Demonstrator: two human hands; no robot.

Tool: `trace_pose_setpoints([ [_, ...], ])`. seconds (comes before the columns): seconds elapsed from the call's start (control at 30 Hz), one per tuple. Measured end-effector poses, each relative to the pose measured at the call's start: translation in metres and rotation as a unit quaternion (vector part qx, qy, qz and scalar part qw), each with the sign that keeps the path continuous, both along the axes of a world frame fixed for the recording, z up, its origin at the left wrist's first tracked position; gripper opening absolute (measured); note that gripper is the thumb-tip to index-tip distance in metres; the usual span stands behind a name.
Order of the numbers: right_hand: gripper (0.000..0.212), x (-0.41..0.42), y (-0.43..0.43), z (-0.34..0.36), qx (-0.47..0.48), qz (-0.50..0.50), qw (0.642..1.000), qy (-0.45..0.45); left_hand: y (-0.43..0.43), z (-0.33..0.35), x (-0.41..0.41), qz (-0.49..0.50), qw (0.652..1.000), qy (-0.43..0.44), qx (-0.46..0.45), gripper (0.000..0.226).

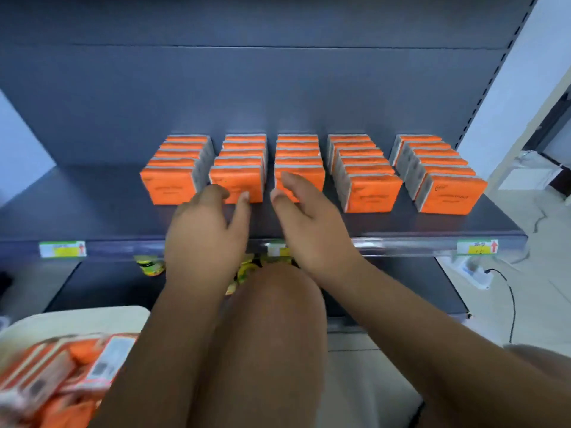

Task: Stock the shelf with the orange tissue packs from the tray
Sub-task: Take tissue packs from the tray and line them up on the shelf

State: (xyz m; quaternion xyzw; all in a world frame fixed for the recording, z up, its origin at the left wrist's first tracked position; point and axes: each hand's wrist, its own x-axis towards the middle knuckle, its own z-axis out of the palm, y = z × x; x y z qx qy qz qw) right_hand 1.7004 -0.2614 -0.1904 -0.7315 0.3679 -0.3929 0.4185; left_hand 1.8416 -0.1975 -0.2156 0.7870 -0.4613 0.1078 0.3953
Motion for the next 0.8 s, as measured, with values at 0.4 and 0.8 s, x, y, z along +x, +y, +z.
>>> trace_pose_setpoints([
  [0.4, 0.049, 0.191, 0.181, -0.073, 0.045, 0.192, 0.979, 0.053, 0.241, -0.1, 0.13, 0.274, 0.95, 0.033, 0.148, 0.057],
  [0.8, 0.033, 0.243, 0.224, -0.181, -0.074, 0.344, 0.868, 0.351, 0.289, -0.197, 0.15, 0.256, 0.91, 0.191, 0.262, 0.045],
])
